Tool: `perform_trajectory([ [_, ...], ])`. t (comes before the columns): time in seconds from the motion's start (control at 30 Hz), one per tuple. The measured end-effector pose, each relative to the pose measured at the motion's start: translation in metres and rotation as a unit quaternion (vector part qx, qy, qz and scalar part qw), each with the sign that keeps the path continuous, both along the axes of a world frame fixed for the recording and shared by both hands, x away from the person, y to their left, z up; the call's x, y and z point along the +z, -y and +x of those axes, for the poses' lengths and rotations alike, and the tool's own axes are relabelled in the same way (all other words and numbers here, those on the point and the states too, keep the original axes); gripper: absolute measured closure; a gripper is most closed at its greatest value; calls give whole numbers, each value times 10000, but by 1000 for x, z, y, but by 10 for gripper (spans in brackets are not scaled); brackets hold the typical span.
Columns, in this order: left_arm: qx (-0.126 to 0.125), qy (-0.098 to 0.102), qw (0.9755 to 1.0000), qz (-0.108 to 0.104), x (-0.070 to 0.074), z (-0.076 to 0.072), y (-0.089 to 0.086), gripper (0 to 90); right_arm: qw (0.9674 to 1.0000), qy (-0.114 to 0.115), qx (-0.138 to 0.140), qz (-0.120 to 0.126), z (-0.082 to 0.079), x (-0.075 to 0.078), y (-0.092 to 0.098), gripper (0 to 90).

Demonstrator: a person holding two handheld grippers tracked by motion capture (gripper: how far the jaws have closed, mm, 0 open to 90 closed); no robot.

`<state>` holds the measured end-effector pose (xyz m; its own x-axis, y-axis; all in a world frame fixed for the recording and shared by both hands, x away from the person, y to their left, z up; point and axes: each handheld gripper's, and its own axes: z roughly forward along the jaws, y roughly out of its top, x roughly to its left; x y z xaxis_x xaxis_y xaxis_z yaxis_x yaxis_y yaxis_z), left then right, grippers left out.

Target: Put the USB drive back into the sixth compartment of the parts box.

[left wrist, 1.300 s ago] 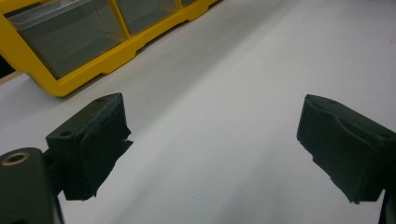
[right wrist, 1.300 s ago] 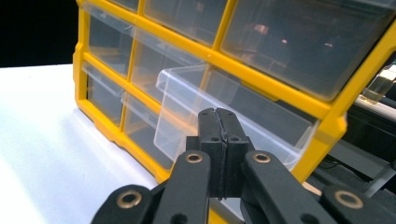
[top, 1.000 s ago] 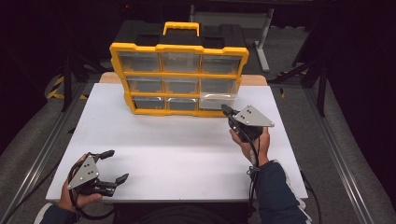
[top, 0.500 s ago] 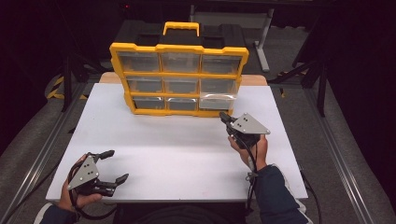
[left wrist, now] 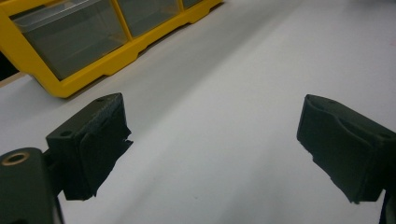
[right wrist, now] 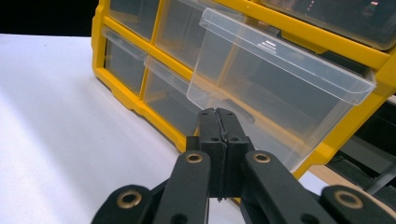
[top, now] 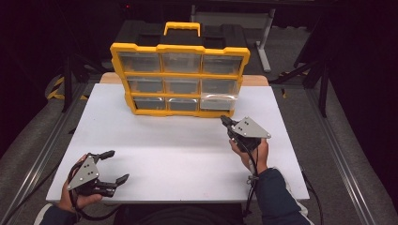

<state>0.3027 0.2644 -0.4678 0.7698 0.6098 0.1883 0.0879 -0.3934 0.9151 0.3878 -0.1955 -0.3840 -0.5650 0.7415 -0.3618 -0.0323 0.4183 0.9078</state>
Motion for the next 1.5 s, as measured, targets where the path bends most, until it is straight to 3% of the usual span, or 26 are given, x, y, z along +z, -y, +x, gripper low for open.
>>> perform_trajectory([
  [1.5,12,-17,10000,75,-1,0,1,100,9991,109,-369,191,21,21,-1,900],
])
